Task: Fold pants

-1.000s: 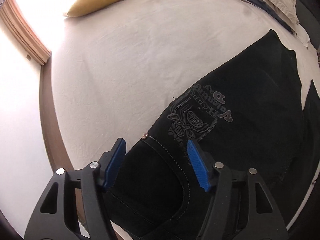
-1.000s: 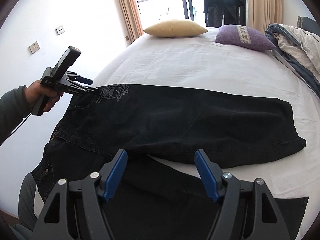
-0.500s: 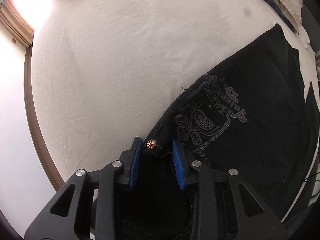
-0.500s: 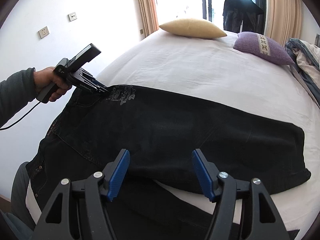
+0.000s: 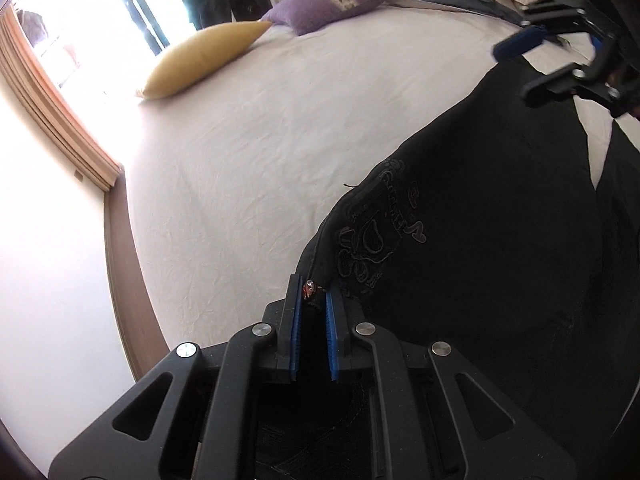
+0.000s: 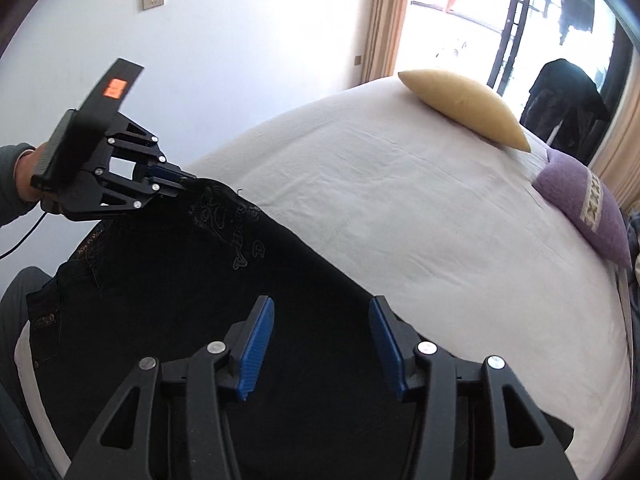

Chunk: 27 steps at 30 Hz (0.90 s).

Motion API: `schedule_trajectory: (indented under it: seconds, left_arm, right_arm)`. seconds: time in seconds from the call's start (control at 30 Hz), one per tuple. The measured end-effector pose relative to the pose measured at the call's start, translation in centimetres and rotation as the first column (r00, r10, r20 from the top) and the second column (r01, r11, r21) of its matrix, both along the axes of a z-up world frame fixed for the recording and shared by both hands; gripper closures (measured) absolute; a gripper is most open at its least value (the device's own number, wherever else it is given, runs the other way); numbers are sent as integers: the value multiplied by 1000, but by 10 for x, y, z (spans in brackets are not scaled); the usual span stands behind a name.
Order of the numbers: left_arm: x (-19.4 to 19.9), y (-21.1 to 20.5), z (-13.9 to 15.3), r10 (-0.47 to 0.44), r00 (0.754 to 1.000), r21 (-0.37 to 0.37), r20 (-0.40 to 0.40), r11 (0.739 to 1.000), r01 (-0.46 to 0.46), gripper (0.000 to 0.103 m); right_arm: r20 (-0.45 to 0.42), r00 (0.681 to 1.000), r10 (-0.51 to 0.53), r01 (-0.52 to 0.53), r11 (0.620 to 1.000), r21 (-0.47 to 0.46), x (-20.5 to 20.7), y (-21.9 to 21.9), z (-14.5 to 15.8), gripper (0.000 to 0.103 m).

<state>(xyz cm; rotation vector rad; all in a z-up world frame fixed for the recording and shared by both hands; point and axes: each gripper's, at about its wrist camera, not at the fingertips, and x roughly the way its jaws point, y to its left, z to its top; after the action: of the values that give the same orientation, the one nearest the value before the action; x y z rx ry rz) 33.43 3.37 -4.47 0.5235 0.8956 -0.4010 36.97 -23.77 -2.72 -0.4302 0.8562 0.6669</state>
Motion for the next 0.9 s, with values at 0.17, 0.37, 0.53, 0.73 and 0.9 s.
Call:
schedule_trajectory:
  seconds: [0.17, 0.37, 0.53, 0.73, 0.9]
  left_arm:
    - [-28, -13, -4, -32, 998, -6, 61, 999, 33, 94]
    - [-46, -3, -2, -67, 993, 11, 97, 998, 67, 94]
    - [-49, -3, -1, -81, 991, 19, 108, 997, 79, 94]
    - [-58, -3, 2, -86, 990, 17, 115, 996, 85, 94]
    - [-59, 1, 3, -75, 991, 8, 109, 997, 75, 94]
  right_arm:
    - [-18, 995, 93, -95, 985, -146, 25, 27, -25, 65]
    - [-64, 989, 130, -142, 961, -237, 40, 34, -51, 69]
    - [-82, 987, 136, -153, 949, -275, 53, 32, -57, 69]
    - [-133, 977, 168, -203, 925, -321, 57, 38, -68, 83]
    - [-161, 973, 166, -208, 933, -293, 58, 38, -68, 94]
